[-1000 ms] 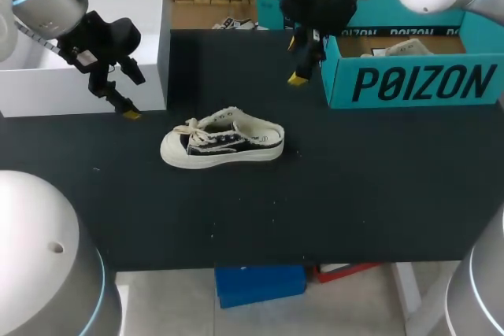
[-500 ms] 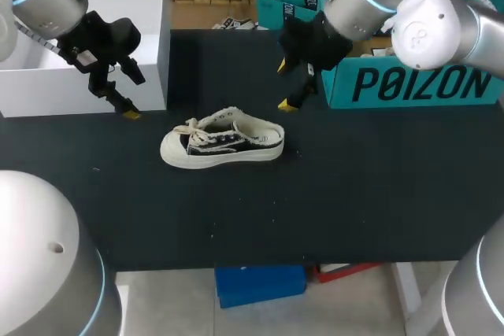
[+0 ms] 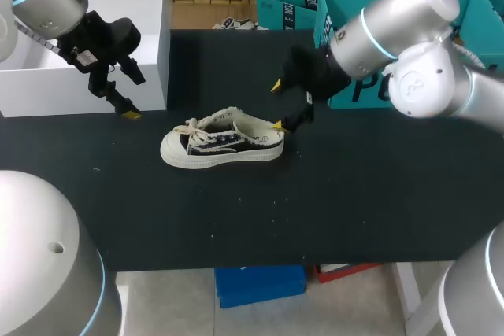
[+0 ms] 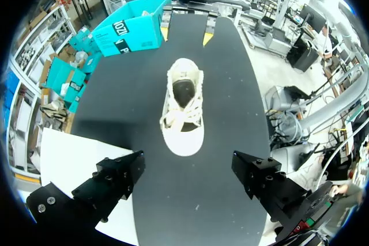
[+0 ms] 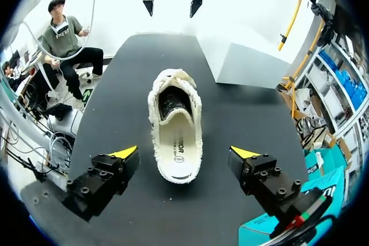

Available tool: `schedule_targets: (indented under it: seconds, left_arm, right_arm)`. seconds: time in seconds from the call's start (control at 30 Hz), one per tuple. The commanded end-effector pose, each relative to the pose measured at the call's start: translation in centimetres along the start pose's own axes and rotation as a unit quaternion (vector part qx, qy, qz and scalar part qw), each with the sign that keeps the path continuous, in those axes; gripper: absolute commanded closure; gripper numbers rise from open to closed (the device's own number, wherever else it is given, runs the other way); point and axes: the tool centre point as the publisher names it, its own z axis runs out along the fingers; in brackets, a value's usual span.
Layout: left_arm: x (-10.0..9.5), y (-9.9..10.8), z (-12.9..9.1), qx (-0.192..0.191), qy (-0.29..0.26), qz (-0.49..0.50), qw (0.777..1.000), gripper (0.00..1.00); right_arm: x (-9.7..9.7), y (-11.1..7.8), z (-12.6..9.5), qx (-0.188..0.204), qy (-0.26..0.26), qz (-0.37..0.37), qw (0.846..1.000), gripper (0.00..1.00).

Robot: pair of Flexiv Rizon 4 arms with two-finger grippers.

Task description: Take the shoe out of the shoebox, open the shoe tongue, remove and reinsert the insole, then place the shoe into the shoebox

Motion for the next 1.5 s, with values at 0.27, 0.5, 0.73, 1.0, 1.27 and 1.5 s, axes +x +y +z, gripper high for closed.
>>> schedule_targets:
  seconds: [0.27,0.5,0.73,1.0,1.27,1.5]
  left_arm:
    - [0.1,0.1,0.1,0.001,-0.002,0.001,1.0,0.0]
    - [0.1,0.1,0.1,0.001,-0.002,0.001,1.0,0.0]
    - [0.1,0.1,0.1,0.001,-0.002,0.001,1.0,0.0]
    - [0.1,0.1,0.1,0.001,-0.002,0.001,1.0,0.0]
    - [0.1,0.1,0.1,0.001,-0.002,0.001,1.0,0.0]
    - [0.1,0.1,0.1,0.001,-0.002,0.001,1.0,0.0]
  right_arm:
    - [1.0,-1.1,2.6,-0.069,0.001,0.009,0.998,0.0]
    - [1.6,-1.9,4.1,-0.082,-0.001,0.013,0.997,0.0]
    - [1.9,-2.7,5.3,-0.094,-0.006,0.012,0.995,0.0]
    - [1.8,-3.3,6.5,-0.107,-0.007,0.011,0.994,0.0]
    - [1.4,-3.6,7.3,-0.113,0.0,0.012,0.993,0.0]
    - [1.4,-4.0,8.2,-0.119,0.006,0.016,0.993,0.0]
